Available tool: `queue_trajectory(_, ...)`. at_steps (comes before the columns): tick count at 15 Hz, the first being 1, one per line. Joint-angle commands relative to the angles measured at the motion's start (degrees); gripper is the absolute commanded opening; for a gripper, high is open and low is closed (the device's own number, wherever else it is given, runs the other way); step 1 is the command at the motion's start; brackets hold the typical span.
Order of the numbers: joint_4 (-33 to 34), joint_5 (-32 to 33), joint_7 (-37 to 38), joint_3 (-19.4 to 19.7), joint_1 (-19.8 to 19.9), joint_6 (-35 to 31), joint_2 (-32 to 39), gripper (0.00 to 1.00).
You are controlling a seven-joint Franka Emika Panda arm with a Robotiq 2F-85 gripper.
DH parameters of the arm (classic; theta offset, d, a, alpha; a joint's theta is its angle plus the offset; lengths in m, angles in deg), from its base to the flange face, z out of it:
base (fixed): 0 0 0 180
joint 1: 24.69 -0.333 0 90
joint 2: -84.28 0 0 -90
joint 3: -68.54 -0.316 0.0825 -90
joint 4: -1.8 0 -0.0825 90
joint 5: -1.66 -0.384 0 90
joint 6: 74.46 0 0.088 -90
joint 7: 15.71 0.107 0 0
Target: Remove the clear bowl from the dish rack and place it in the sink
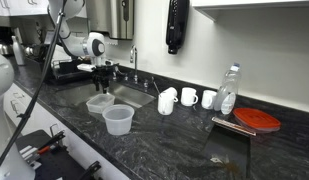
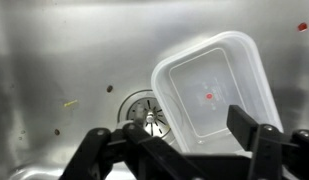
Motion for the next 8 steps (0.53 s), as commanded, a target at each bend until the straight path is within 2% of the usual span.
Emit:
queue_trajectory(1,-5.3,-3.4,-2.1,-2.7,-0.3,0.7,-7.0,1.00)
queue_trajectory(4,-9.4,-5.3,-1.2,-5.6,-1.2,1.2,-12.4,1.00)
queue_trajectory(8,-13.2,-2.9,1.0,-7.8,-1.8,2.2,-19.7,1.00)
